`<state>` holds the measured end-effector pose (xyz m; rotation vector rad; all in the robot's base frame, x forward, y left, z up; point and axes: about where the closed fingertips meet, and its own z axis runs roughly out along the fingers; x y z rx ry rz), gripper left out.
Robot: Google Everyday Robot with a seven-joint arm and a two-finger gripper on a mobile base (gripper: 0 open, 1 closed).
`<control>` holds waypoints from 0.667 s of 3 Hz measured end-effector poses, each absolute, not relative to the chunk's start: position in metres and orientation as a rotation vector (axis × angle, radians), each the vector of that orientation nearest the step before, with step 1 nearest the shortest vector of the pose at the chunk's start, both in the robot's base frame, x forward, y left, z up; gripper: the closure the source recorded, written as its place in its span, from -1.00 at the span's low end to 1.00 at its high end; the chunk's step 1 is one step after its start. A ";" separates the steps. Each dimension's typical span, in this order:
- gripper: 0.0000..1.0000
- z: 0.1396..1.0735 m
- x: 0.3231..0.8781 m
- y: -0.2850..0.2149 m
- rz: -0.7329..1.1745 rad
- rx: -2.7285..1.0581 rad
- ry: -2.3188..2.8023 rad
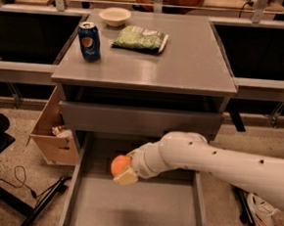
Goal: Pick orange from middle drawer and place on counter
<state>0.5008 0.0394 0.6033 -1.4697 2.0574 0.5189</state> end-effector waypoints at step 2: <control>1.00 0.785 0.570 0.023 0.357 -1.247 2.135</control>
Offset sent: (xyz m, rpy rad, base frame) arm 0.1243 -0.0422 0.2773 -0.0228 -0.0936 -0.3927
